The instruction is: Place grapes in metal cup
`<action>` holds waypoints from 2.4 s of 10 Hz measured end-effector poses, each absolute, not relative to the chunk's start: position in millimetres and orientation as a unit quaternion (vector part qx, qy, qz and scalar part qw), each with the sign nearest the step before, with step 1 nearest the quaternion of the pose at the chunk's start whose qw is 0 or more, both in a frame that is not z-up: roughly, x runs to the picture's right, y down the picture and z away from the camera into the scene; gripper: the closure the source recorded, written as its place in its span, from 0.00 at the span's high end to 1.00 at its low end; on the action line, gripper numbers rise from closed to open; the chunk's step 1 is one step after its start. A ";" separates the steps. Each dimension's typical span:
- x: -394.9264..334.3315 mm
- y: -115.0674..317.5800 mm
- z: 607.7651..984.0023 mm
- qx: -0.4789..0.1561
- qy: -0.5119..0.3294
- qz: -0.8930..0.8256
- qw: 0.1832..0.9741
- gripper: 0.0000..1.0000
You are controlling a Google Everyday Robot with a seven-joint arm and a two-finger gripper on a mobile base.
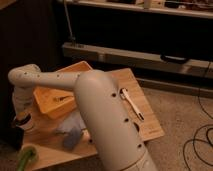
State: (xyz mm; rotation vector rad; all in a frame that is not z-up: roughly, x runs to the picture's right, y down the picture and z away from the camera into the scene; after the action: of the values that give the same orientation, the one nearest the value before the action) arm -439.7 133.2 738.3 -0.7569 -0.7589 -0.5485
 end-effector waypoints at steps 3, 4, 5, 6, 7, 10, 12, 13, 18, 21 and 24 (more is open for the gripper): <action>-437.6 134.7 740.8 -0.357 -0.360 -0.257 0.823 0.53; -438.3 135.0 741.1 -0.357 -0.361 -0.258 0.822 0.57; -439.1 134.7 741.1 -0.356 -0.362 -0.258 0.822 0.66; -440.5 134.6 741.0 -0.356 -0.363 -0.259 0.821 0.75; -442.3 135.0 740.8 -0.356 -0.363 -0.261 0.821 0.80; -447.0 135.4 740.6 -0.357 -0.366 -0.263 0.818 0.80; -451.9 139.5 736.0 -0.357 -0.373 -0.268 0.814 0.80; -455.0 142.2 733.8 -0.357 -0.376 -0.271 0.811 0.80; -464.3 155.8 733.1 -0.368 -0.379 -0.278 0.802 0.49; -466.7 156.4 732.8 -0.373 -0.380 -0.276 0.800 0.20; -468.2 155.4 732.4 -0.377 -0.382 -0.275 0.798 0.02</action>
State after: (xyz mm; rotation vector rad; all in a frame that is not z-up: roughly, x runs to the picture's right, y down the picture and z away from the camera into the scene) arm -468.2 155.4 732.4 -0.8083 -0.8194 -0.5906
